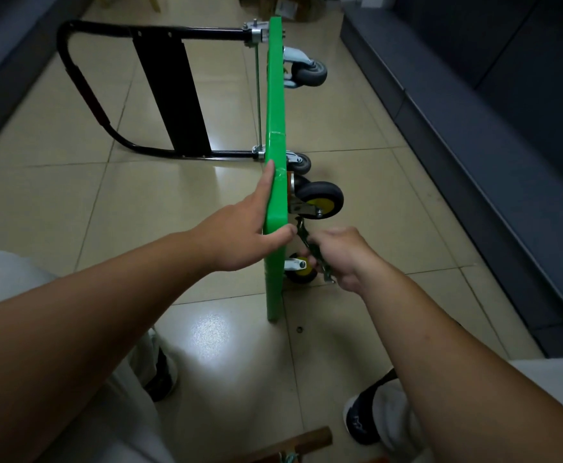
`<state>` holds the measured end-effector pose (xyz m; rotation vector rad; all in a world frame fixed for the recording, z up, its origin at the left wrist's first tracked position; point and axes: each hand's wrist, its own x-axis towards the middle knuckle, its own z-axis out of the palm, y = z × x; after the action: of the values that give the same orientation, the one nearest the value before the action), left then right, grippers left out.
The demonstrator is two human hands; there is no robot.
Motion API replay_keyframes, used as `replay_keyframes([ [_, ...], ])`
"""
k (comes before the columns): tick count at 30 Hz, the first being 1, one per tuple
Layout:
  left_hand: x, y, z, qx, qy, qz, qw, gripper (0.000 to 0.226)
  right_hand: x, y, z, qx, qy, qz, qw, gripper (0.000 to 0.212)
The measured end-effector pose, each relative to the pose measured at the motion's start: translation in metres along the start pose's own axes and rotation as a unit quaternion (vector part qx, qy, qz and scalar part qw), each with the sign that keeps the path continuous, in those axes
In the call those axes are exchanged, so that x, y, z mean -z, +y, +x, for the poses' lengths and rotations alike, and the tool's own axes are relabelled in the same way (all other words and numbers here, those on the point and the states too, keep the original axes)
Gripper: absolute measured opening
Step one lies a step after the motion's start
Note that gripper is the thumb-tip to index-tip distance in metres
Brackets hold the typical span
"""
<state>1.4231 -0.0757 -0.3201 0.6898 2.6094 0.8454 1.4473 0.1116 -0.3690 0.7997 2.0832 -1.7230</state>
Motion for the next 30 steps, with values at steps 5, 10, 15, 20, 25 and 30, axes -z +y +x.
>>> replay_keyframes([
  [5, -0.001, -0.002, 0.001, -0.003, 0.002, 0.006, 1.0, 0.104, -0.01, -0.019, -0.012, 0.039, -0.043, -0.012, 0.998, 0.023],
  [10, -0.003, -0.003, 0.003, -0.007, 0.005, 0.014, 1.0, 0.104, -0.007, -0.012, -0.005, 0.087, -0.087, -0.028, 0.992, 0.021],
  [15, -0.004, -0.004, 0.003, -0.009, 0.004, 0.017, 1.0, 0.102, -0.008, 0.0, -0.005, 0.126, -0.113, -0.053, 0.984, 0.021],
  [20, -0.004, -0.004, 0.002, -0.005, 0.016, 0.019, 1.0, 0.102, -0.006, 0.017, 0.009, 0.143, -0.114, -0.041, 0.982, 0.028],
  [25, -0.007, -0.004, 0.005, -0.008, 0.019, 0.022, 1.0, 0.103, -0.005, 0.034, 0.036, 0.173, -0.083, -0.1, 0.976, 0.035],
  [30, -0.007, -0.007, 0.005, -0.012, 0.018, 0.022, 1.0, 0.104, -0.014, 0.045, 0.062, 0.248, -0.052, -0.125, 0.959, 0.029],
])
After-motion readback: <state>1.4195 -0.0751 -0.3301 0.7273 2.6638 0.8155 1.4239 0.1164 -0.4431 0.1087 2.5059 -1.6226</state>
